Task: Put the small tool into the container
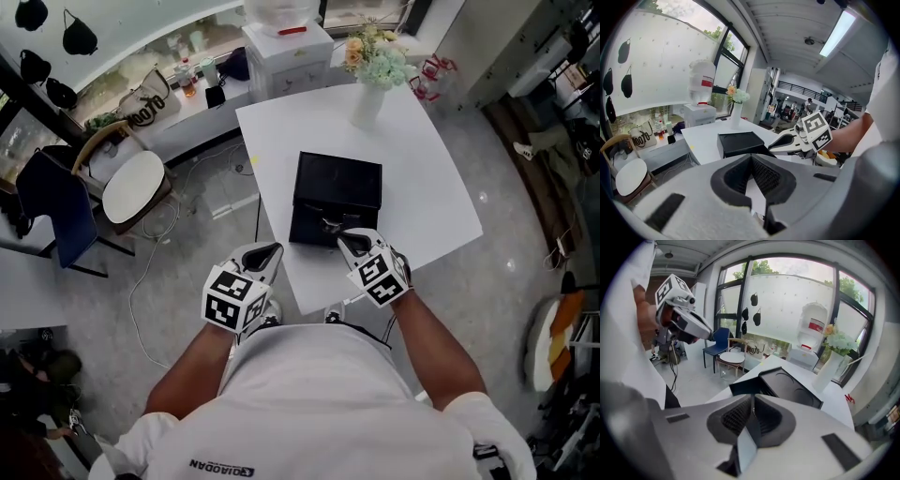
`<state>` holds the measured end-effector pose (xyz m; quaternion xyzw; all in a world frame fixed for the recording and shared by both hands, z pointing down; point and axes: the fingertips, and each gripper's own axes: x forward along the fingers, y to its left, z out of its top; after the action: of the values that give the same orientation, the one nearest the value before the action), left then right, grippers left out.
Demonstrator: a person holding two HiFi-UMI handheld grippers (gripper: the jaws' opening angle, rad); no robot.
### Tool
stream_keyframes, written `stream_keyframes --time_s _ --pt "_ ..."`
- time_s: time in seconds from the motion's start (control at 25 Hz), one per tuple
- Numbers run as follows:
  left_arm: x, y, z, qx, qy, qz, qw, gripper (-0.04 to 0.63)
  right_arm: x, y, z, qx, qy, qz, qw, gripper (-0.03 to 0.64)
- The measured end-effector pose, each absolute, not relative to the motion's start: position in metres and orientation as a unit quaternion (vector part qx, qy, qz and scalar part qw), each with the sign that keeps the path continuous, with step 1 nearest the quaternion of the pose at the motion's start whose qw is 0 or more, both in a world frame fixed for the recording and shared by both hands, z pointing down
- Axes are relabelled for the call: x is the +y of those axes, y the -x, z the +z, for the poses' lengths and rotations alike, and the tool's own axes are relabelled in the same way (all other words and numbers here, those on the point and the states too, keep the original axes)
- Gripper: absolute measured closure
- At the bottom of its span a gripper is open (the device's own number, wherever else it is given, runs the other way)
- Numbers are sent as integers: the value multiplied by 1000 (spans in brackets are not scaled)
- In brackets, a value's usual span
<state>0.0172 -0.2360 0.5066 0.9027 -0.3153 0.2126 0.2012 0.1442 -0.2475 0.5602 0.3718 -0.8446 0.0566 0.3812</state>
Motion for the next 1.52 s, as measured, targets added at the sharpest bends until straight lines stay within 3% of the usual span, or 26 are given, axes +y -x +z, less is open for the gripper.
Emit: stream_keyframes --time_s 0.4,0.8,1.0,1.52 --pt "-226 -56 482 -269 -927 201 166 586 -205 -150 501 -858 -430 121 255 606" --pt "-214 -78 462 -245 -939 183 156 586 -185 -200 450 -821 -518 233 64 611" --pt "-219 -75 463 -254 -937 183 155 586 -180 -221 452 -806 -547 221 43 611" --pt "-223 -75 463 -264 -935 178 155 586 -175 -216 468 -809 -541 220 71 612"
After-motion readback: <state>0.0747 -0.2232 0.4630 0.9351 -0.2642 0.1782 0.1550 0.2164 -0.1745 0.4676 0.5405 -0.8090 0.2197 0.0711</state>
